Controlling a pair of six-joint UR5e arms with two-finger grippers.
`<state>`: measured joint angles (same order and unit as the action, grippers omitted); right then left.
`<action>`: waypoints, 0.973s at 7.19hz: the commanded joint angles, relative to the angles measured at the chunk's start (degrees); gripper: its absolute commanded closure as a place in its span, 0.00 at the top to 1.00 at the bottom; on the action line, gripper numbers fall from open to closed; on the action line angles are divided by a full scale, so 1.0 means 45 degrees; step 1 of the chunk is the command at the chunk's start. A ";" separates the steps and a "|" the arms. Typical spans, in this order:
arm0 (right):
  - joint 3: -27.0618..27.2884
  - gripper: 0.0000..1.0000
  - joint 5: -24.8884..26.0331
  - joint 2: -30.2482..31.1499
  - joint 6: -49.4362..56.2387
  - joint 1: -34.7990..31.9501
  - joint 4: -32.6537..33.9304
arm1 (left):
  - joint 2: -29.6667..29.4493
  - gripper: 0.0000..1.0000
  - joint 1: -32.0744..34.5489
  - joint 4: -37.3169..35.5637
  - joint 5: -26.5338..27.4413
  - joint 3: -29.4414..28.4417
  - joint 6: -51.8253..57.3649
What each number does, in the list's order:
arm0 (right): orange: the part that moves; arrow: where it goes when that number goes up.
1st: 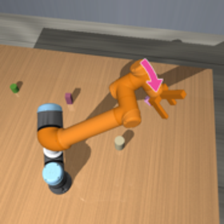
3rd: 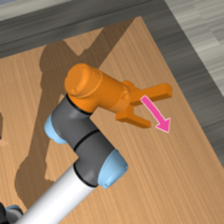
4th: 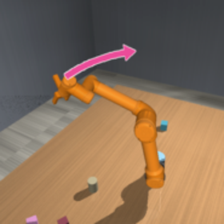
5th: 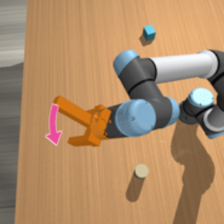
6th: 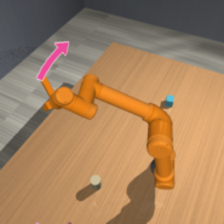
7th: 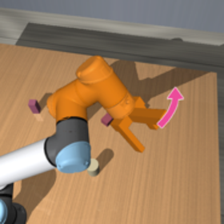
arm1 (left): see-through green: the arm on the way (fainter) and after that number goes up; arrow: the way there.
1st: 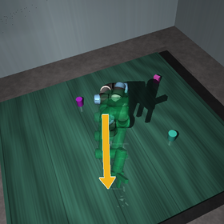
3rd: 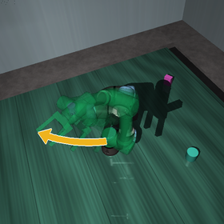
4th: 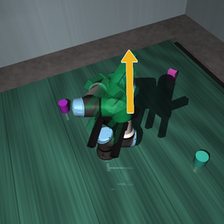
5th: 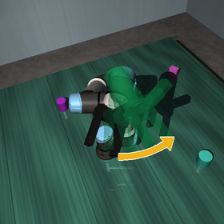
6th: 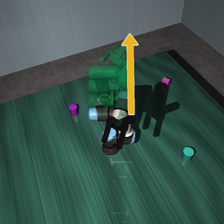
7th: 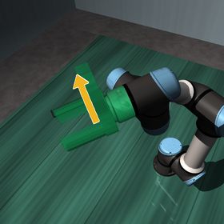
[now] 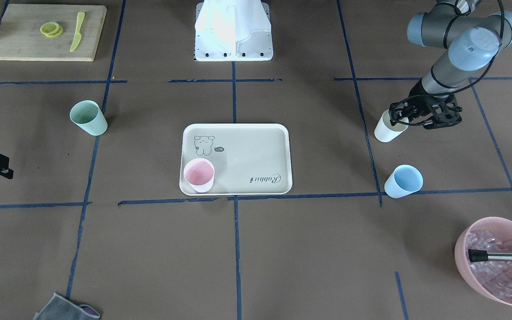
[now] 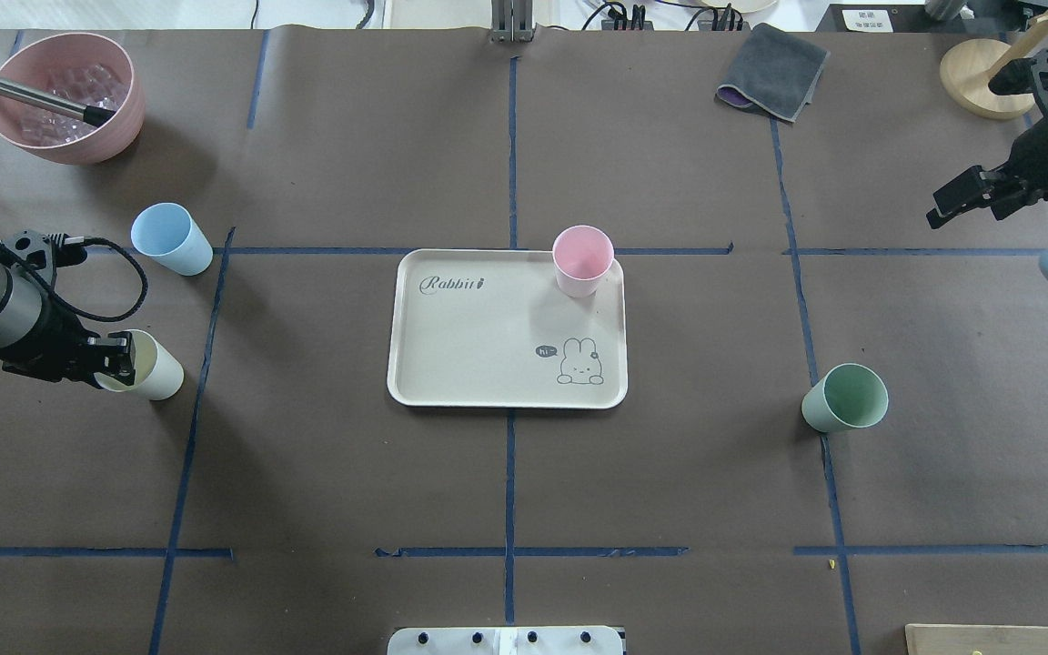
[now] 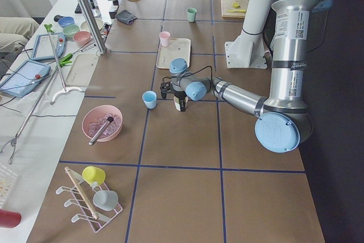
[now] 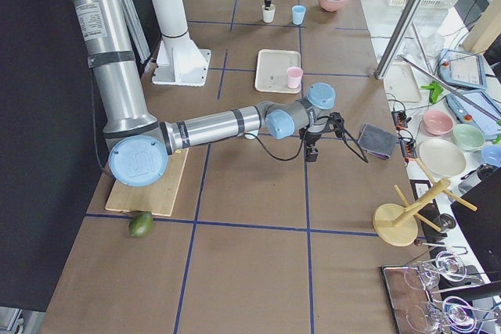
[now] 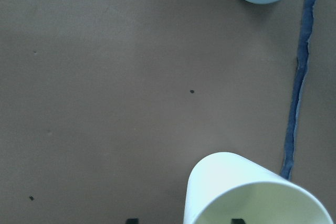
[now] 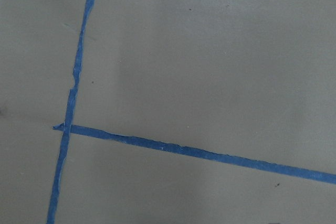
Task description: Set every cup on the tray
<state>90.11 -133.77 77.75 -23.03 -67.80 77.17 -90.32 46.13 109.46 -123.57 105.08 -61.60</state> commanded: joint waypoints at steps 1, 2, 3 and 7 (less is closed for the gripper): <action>0.0014 0.99 0.0020 0.0007 0.0001 0.0009 -0.0019 | -0.0336 0.00 -0.0017 -0.0028 -0.0039 0.0124 -0.0179; 0.0014 0.99 0.0040 0.0065 0.0020 -0.0010 -0.0039 | -0.0687 0.00 0.0002 -0.0241 -0.0039 0.0202 -0.0276; 0.0053 0.99 0.0040 0.0124 0.0021 -0.0011 -0.0078 | -0.1580 0.00 0.0002 -0.0900 -0.0039 0.0203 -0.0954; 0.0053 0.99 0.0040 0.0144 0.0021 -0.0011 -0.0078 | -0.6595 0.00 -0.2669 -0.2821 0.1518 -0.1233 -0.6300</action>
<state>90.35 -133.59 78.39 -22.94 -67.85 76.82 -112.95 37.85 97.41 -119.38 103.49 -83.09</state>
